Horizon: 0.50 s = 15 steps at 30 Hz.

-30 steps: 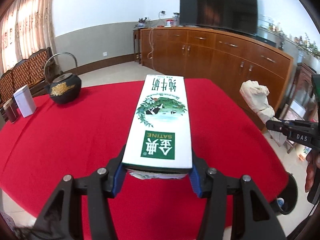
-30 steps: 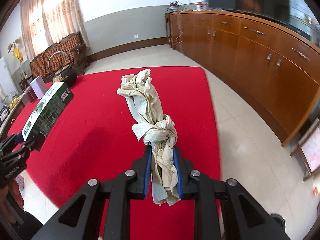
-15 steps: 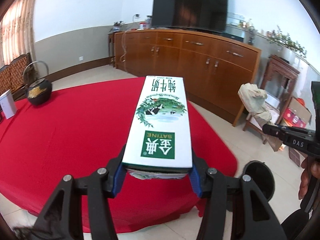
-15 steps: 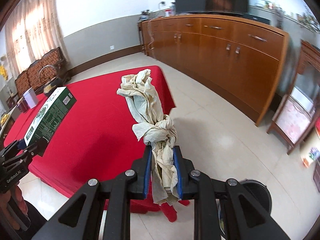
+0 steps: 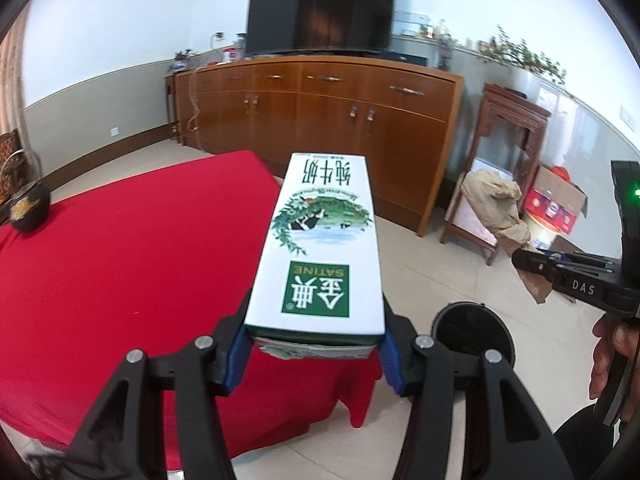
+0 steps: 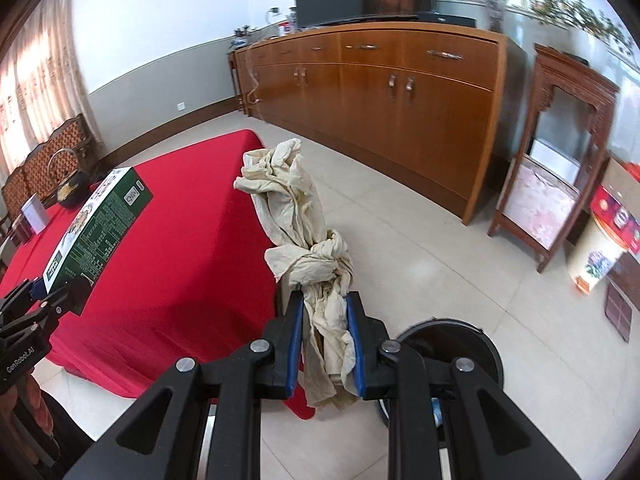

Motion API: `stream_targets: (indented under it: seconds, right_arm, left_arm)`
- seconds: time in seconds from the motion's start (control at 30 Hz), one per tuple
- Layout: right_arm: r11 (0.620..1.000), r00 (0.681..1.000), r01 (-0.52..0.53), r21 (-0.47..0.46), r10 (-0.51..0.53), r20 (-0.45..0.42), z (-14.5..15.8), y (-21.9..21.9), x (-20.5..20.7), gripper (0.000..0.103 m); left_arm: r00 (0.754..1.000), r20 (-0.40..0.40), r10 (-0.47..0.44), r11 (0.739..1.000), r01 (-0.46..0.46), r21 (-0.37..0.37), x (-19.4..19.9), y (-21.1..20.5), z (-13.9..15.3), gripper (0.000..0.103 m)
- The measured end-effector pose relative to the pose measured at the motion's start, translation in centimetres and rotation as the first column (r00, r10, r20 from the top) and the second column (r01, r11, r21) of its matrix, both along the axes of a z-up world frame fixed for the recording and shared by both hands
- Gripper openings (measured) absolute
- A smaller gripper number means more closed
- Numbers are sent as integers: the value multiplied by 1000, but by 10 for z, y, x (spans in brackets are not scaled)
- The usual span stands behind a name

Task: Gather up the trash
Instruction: 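Carry the beige cloth and milk carton in both grippers over the black bin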

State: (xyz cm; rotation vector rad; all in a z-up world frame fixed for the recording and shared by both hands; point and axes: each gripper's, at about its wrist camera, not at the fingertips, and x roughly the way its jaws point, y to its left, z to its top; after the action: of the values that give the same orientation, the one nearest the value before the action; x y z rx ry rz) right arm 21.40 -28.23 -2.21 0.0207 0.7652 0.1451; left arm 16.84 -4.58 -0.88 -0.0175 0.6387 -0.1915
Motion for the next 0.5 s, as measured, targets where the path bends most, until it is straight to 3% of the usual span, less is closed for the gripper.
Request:
stream_targets:
  seconds: [0.5]
  right_arm:
    - [987,986,160,0,-160,-40,-23,-100,-38,22]
  left_arm:
    - [976,-59,-211,977,213,21,4,-101,-22,55]
